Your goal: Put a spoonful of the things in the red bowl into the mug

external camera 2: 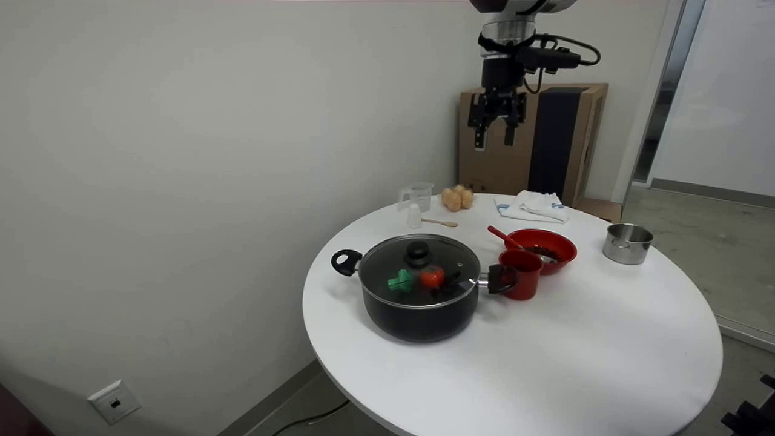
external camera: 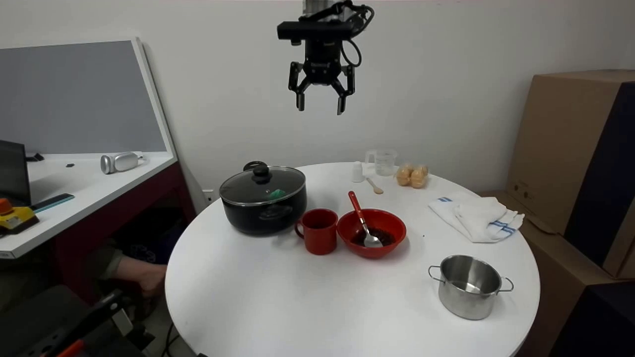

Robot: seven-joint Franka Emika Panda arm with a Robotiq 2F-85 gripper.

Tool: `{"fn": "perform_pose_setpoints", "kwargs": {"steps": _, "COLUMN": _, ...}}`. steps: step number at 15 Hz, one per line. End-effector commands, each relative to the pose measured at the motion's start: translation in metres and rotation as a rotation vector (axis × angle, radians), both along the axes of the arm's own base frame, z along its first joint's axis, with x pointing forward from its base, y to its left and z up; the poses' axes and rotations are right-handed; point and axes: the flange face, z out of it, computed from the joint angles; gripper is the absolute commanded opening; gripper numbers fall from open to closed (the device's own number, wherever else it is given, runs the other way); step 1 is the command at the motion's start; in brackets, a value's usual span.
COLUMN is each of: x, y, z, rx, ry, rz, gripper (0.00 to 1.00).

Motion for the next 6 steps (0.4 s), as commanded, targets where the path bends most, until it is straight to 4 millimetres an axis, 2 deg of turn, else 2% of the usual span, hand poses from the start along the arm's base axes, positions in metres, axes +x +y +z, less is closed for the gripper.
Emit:
{"fn": "perform_pose_setpoints", "kwargs": {"steps": 1, "x": -0.051, "y": 0.006, "z": 0.021, "rx": -0.040, "ry": -0.052, "rz": -0.184, "gripper": 1.00}}
{"fn": "perform_pose_setpoints", "kwargs": {"steps": 3, "x": -0.074, "y": 0.013, "z": 0.027, "rx": -0.064, "ry": -0.078, "rz": -0.280, "gripper": 1.00}}
{"fn": "perform_pose_setpoints", "kwargs": {"steps": 4, "x": -0.041, "y": 0.006, "z": 0.021, "rx": -0.031, "ry": -0.043, "rz": -0.202, "gripper": 1.00}}
{"fn": "perform_pose_setpoints", "kwargs": {"steps": 6, "x": -0.060, "y": 0.011, "z": 0.024, "rx": -0.043, "ry": -0.053, "rz": -0.251, "gripper": 1.00}}
